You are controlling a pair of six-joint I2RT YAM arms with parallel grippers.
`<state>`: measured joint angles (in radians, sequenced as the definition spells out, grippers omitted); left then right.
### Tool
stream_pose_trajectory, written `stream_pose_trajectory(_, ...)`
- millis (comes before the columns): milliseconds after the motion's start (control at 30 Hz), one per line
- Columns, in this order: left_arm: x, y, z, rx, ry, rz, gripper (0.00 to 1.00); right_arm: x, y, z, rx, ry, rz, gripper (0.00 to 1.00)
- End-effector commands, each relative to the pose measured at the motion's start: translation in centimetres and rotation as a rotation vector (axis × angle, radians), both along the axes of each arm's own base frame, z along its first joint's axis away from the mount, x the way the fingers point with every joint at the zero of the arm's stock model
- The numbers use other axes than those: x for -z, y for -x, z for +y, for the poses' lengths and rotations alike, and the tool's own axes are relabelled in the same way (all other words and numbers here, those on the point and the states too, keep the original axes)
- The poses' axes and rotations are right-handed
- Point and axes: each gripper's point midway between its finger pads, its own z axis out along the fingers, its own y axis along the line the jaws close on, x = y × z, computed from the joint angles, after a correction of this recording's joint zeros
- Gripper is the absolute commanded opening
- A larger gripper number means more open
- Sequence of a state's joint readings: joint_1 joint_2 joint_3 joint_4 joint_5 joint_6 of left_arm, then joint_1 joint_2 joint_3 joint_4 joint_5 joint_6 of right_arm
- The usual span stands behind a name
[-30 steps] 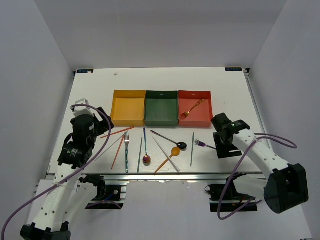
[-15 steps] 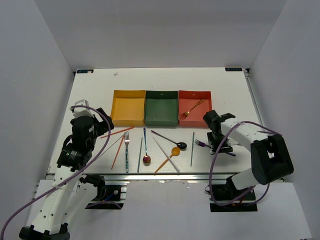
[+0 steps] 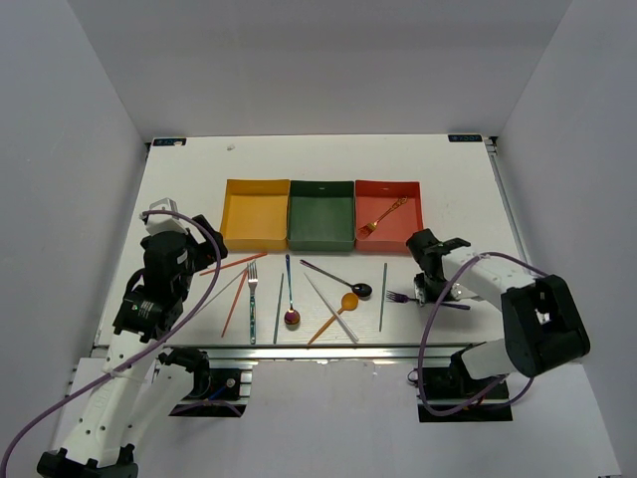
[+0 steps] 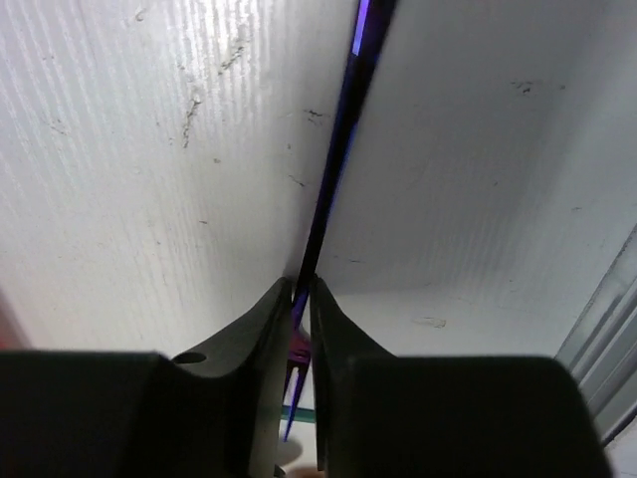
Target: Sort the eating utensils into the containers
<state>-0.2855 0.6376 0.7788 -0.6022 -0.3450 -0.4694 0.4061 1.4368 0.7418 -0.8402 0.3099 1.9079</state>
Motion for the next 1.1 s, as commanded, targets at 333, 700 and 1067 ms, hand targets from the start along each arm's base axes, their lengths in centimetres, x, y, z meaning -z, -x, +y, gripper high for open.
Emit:
stream_pose_trajectory(333, -0.4, 0.1, 0.1, -0.009, 0.001, -0.009, 0.98, -3.5, -1.0, -1.7, -0.004, 0.042, -0.183, 0.0)
stream_pose_trajectory(700, 0.1, -0.2, 0.3, -0.023, -0.011, 0.013, 0.98, -16.2, -14.1, 5.8, -0.499, -0.015, -0.597, 0.0)
stream_pose_trajectory(1067, 0.3, -0.2, 0.6, -0.045, -0.019, 0.026, 0.98, -13.2, -22.5, 8.2, -0.668, 0.042, -0.402, 0.0)
